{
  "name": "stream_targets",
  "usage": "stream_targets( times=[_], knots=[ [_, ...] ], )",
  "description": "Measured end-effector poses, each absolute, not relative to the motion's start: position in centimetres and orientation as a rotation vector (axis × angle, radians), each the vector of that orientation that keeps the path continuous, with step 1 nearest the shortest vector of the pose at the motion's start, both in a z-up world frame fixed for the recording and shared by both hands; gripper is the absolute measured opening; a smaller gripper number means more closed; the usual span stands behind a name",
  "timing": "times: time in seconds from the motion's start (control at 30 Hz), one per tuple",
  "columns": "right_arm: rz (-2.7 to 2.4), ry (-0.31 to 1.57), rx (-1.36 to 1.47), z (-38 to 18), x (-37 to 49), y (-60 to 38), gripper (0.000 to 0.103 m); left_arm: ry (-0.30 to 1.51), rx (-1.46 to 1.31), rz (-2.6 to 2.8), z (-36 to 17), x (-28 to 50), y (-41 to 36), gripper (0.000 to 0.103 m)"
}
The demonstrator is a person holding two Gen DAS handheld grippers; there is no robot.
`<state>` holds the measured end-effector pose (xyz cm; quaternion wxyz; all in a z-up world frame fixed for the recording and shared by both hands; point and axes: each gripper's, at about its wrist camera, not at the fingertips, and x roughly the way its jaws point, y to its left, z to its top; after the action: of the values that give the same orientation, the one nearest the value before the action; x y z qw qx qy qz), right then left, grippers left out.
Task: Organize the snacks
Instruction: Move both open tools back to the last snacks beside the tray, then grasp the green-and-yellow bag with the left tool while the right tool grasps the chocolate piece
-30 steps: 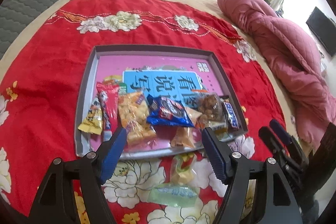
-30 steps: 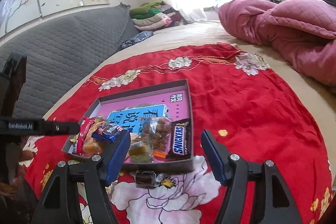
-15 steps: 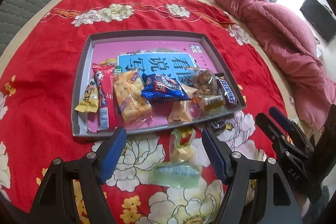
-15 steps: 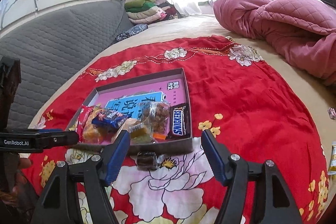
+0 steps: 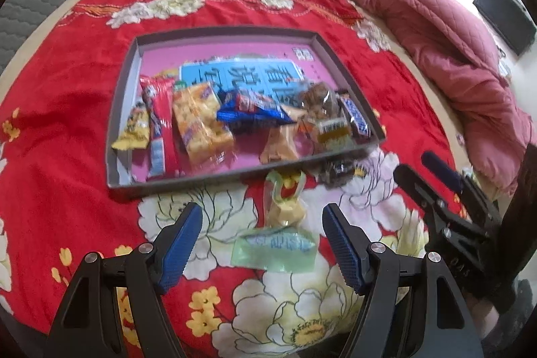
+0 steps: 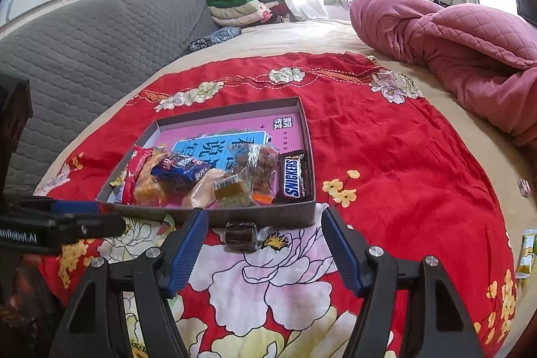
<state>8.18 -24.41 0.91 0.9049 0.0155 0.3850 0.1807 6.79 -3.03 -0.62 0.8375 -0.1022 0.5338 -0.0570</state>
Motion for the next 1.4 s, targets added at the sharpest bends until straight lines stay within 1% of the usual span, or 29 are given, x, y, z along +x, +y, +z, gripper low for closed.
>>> stream_targets(
  times=[0.33, 0.53, 0.9, 1.3, 1.33, 1.37, 1.4],
  knots=[
    [0.407, 0.864, 0.003, -1.1, 8.8, -23.5, 0.069, 1.226, -0.240, -0.159, -4.1, 7.2, -3.7, 0.075],
    [0.432, 0.907, -0.005, -2.4, 9.3, -23.0, 0.069, 1.259, -0.275, -0.161, -5.3, 7.9, -3.9, 0.075],
    [0.435, 0.966, 0.002, -4.0, 10.0, -23.0, 0.069, 1.273, -0.338, -0.155, -6.5, 9.3, -4.0, 0.075],
    [0.491, 0.964, -0.034, -5.5, 11.3, -21.1, 0.069, 1.265, -0.364, -0.162, -7.1, 9.4, -3.3, 0.075],
    [0.497, 0.959, -0.035, -5.6, 11.4, -21.0, 0.069, 1.264, -0.361, -0.161, -7.1, 9.4, -3.4, 0.076],
    [0.500, 0.960, -0.032, -5.7, 11.5, -20.9, 0.065, 1.265, -0.359, -0.158, -7.2, 9.4, -3.4, 0.076],
    [0.501, 0.963, -0.025, -5.9, 11.6, -21.0, 0.057, 1.265, -0.354, -0.153, -7.3, 9.5, -3.6, 0.076]
  ],
)
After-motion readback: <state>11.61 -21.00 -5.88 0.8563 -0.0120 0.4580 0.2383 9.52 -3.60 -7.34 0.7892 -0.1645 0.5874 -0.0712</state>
